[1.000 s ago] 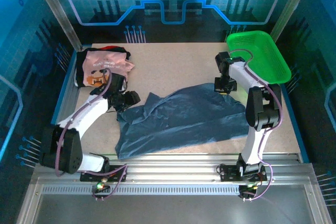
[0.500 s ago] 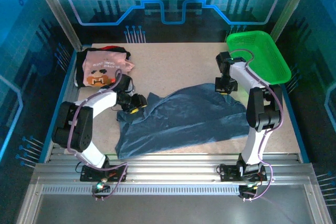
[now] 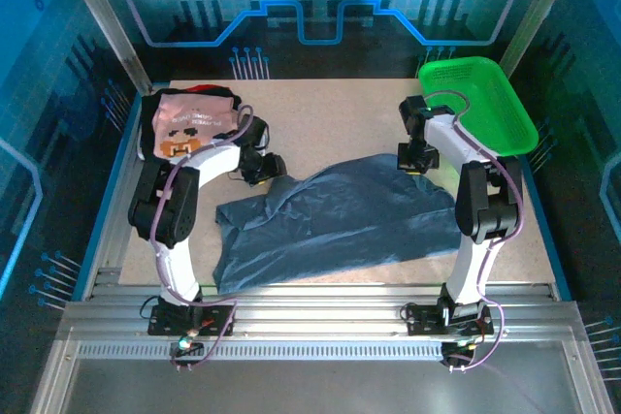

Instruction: Fold and stack the t-shirts

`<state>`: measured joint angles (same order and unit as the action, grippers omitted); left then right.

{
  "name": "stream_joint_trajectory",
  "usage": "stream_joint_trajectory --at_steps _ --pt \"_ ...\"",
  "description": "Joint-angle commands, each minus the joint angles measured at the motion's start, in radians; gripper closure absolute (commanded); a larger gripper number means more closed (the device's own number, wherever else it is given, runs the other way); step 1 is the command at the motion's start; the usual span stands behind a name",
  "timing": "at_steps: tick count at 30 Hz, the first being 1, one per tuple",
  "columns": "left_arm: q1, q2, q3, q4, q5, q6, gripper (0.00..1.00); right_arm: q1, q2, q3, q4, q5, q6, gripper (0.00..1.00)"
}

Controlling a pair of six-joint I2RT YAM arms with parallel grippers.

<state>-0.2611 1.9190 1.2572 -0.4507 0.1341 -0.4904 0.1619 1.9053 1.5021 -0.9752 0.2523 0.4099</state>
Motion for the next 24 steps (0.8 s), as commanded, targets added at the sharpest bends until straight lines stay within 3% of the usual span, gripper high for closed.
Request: stream_joint_trajectory --at_steps 1,5,10,12,16,24 --pt "-0.018 0.04 0.044 -0.043 -0.027 0.031 0.46 -0.018 -0.031 -0.009 -0.007 -0.007 -0.007 1.0" --pt "-0.038 0.065 0.05 -0.009 0.005 0.023 0.5 -0.018 -0.028 -0.001 -0.006 -0.008 -0.008 1.0" --pt "-0.059 0.077 0.065 -0.014 0.017 0.031 0.77 -0.018 -0.026 0.01 -0.009 -0.01 -0.011 1.0" --pt "-0.064 0.051 0.061 -0.022 0.004 0.036 0.83 -0.019 -0.028 0.009 -0.011 -0.009 -0.011 1.0" --pt "-0.097 -0.022 0.061 -0.038 -0.022 0.064 0.86 -0.021 -0.033 0.003 -0.008 -0.007 -0.014 1.0" --pt "-0.245 -0.145 0.033 -0.112 -0.139 0.084 0.87 -0.023 -0.035 -0.002 -0.007 -0.01 -0.01 1.0"
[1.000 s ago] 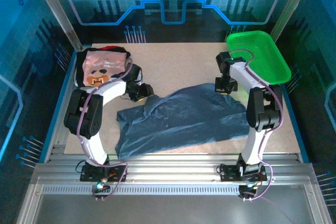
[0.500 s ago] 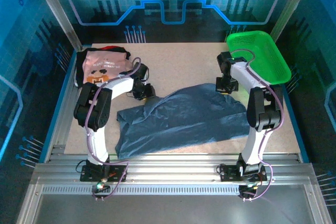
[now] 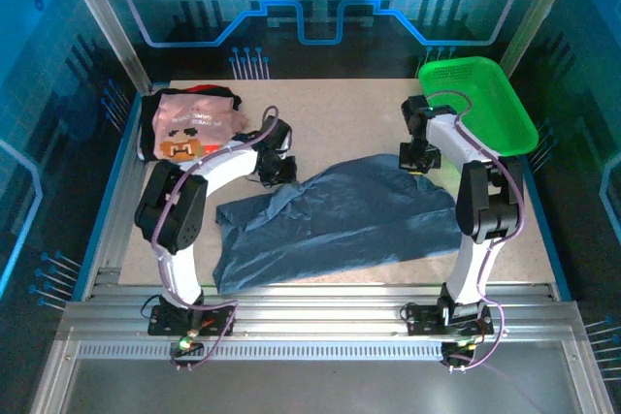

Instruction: Fold and stack the t-shirts

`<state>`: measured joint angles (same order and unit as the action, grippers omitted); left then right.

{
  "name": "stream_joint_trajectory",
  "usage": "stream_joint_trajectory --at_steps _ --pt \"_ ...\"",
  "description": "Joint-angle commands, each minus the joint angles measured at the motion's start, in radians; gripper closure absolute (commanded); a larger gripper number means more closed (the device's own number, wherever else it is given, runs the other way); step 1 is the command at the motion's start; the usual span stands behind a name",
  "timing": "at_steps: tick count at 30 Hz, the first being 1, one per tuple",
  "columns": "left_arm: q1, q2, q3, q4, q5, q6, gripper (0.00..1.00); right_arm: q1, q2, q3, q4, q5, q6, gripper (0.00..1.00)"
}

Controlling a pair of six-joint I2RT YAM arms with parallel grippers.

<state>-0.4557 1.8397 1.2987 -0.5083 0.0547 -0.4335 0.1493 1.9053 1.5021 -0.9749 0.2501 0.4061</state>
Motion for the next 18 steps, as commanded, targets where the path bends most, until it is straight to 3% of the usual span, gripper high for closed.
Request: stream_joint_trajectory --at_steps 1,8,10,12,14,18 --pt "-0.067 -0.077 -0.021 -0.06 -0.071 0.018 0.87 -0.01 -0.036 -0.003 -0.006 -0.008 -0.006 1.0" --pt "-0.226 -0.15 -0.159 -0.016 -0.02 -0.086 0.84 -0.009 -0.037 -0.015 -0.001 -0.014 0.0 1.0" --pt "-0.26 -0.161 -0.191 0.012 0.019 -0.111 0.75 -0.01 -0.035 -0.015 0.0 -0.014 0.0 1.0" --pt "-0.29 -0.187 -0.225 0.048 0.047 -0.129 0.53 -0.008 -0.033 -0.013 -0.001 -0.013 0.005 1.0" --pt "-0.302 -0.226 -0.234 0.057 0.048 -0.137 0.38 -0.009 -0.029 -0.01 -0.002 -0.015 0.005 1.0" --pt "-0.278 -0.336 -0.218 0.024 -0.005 -0.144 0.25 -0.007 -0.028 -0.002 -0.005 -0.014 0.01 1.0"
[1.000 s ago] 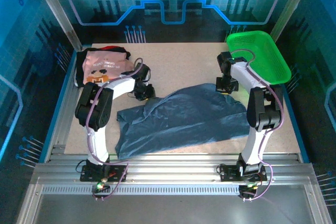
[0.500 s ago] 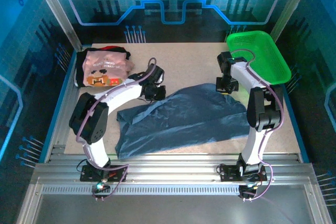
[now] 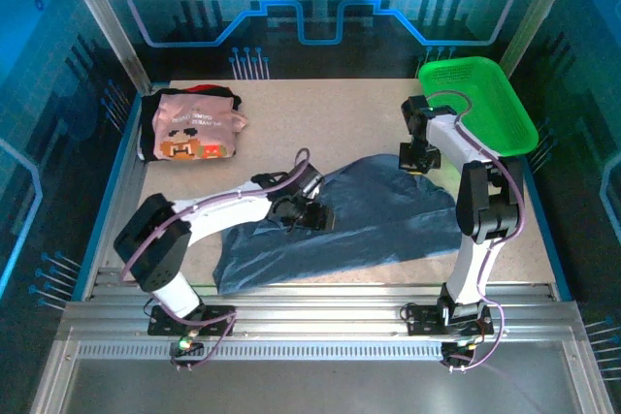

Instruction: Fold and stack the t-shirts

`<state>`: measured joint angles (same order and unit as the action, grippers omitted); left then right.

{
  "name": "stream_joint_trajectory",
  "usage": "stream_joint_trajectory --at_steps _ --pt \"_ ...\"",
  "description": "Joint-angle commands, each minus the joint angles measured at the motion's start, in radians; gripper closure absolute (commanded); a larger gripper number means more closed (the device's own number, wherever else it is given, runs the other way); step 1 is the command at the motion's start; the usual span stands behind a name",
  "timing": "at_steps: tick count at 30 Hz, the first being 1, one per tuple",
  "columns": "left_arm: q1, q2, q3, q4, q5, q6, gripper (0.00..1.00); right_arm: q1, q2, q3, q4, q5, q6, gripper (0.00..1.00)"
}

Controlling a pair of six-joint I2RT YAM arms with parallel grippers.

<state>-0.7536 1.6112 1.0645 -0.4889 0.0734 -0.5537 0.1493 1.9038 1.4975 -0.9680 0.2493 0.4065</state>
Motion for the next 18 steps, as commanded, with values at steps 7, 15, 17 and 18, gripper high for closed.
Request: stream_joint_trajectory --at_steps 7,15,17,18 --pt "0.247 -0.178 0.006 -0.106 0.034 -0.004 0.23 0.0 -0.023 0.001 -0.011 -0.015 0.015 1.0" --pt "0.421 -0.119 -0.079 -0.031 0.195 0.111 0.39 0.01 -0.022 -0.002 -0.01 -0.016 0.017 1.0" --pt "0.437 -0.09 -0.095 0.016 0.217 0.122 0.4 0.01 -0.022 -0.003 -0.01 -0.016 0.016 1.0" --pt "0.44 -0.072 -0.098 0.046 0.232 0.124 0.4 0.009 -0.023 -0.005 -0.009 -0.015 0.016 1.0"
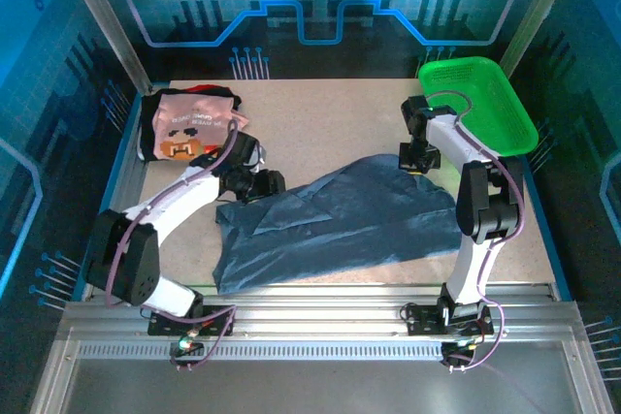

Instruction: Fold and stack the t-shirts

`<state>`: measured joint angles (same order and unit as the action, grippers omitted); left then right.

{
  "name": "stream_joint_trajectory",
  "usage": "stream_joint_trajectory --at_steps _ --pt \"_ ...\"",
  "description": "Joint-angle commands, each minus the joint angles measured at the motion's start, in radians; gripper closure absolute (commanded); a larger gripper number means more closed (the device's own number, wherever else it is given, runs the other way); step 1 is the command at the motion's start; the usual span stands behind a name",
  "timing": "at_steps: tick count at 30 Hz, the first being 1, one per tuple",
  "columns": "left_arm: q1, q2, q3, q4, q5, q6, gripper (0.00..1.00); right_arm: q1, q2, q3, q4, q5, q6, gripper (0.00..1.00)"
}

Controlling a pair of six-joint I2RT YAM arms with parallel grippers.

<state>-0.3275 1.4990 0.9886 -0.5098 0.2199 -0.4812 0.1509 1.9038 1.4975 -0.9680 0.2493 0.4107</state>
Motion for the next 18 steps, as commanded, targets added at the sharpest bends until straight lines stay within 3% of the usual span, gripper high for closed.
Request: stream_joint_trajectory --at_steps 1,8,18 --pt "0.016 0.056 -0.022 0.09 0.1 0.048 0.41 0.007 -0.022 -0.005 -0.009 -0.015 0.012 1.0" --pt "0.013 0.197 0.054 0.165 0.132 0.057 0.47 0.009 -0.026 -0.005 -0.017 -0.009 0.005 1.0" --pt "-0.007 0.29 0.136 0.109 0.009 0.096 0.5 0.004 -0.039 -0.027 -0.009 -0.005 -0.004 1.0"
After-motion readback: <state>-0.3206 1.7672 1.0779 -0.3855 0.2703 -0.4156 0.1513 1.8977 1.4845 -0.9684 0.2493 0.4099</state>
